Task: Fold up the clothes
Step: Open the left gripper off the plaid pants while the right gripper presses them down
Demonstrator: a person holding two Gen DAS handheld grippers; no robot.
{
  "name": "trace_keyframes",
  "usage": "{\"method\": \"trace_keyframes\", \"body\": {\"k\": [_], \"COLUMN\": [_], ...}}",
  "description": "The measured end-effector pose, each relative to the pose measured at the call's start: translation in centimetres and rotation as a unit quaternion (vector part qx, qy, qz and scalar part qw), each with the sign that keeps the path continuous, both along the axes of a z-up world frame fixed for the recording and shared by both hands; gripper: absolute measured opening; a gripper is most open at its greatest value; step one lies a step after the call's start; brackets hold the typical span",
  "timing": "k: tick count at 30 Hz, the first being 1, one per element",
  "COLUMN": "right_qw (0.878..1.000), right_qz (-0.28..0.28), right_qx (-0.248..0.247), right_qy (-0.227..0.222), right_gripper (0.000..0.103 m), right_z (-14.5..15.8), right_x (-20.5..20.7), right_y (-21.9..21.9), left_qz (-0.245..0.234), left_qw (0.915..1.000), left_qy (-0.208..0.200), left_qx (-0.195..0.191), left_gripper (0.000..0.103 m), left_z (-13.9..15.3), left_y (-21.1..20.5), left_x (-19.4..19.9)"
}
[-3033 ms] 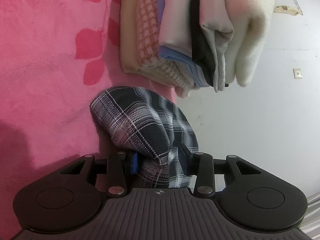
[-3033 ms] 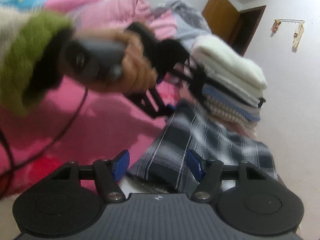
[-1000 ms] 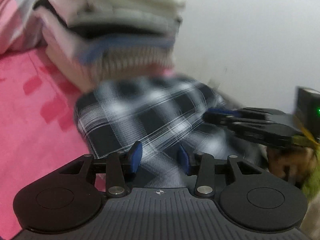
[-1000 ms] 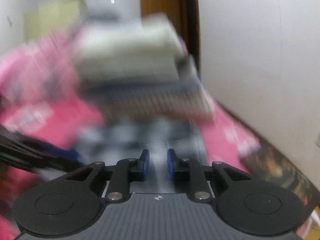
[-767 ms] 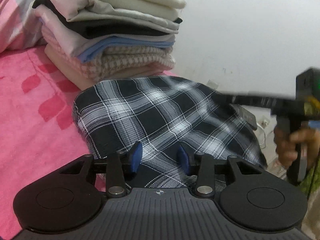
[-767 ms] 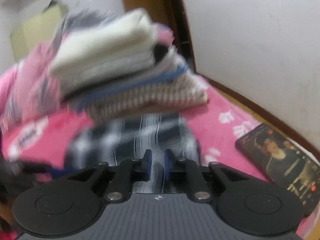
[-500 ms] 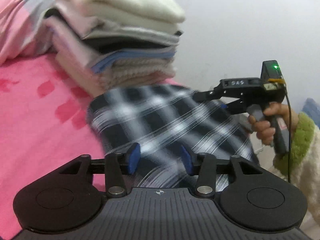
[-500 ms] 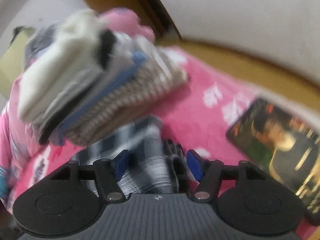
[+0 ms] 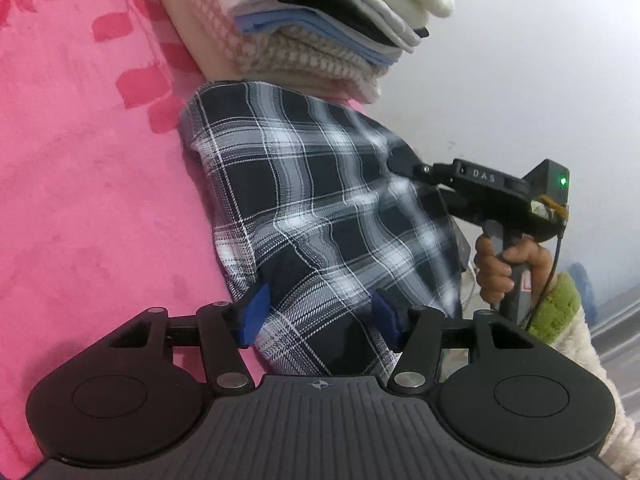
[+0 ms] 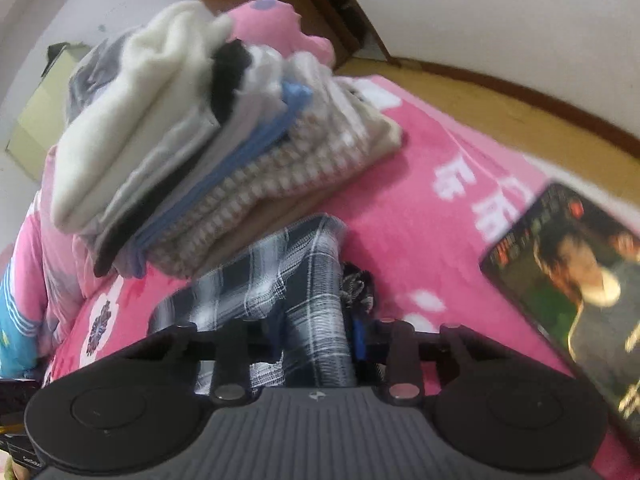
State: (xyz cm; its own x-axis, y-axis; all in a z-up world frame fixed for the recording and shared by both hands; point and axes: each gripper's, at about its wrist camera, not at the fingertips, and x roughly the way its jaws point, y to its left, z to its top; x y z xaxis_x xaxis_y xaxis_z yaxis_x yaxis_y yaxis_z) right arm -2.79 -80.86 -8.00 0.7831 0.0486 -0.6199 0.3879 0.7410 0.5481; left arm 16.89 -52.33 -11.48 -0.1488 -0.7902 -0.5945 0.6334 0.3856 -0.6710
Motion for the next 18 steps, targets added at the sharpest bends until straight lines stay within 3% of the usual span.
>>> {"method": "trace_keyframes", "body": {"k": [7, 10, 12, 14, 17, 18], "right_qw": [0.999, 0.998, 0.998, 0.999, 0.997, 0.995], "right_qz": [0.034, 0.042, 0.045, 0.028, -0.018, -0.035], "right_qx": [-0.033, -0.042, -0.045, -0.046, -0.072, -0.083], "right_qy": [0.013, 0.012, 0.01, 0.002, -0.017, -0.035], "right_gripper": [0.032, 0.033, 0.038, 0.046, 0.047, 0.047], "right_z": [1.4, 0.6, -0.1, 0.4, 2.3, 3.3], "right_x": [2.4, 3.1, 3.3, 2.3, -1.0, -3.0], "right_y": [-1.1, -1.5, -1.7, -1.6, -0.5, 0.4], "left_qz": [-0.006, -0.008, -0.008, -0.007, 0.0, 0.0], "left_qw": [0.9998, 0.9998, 0.9998, 0.9996, 0.9987, 0.9992], "left_qy": [0.019, 0.017, 0.019, 0.026, 0.047, 0.036], "left_qx": [-0.002, -0.004, -0.008, -0.013, -0.017, -0.015], "left_gripper": [0.056, 0.056, 0.056, 0.056, 0.057, 0.057], "left_z": [0.2, 0.2, 0.0, -0.1, 0.3, 0.9], "left_y": [-0.7, -0.7, -0.4, 0.0, 1.5, 2.0], "left_x": [-0.5, -0.8, -0.7, -0.4, 0.7, 1.1]}}
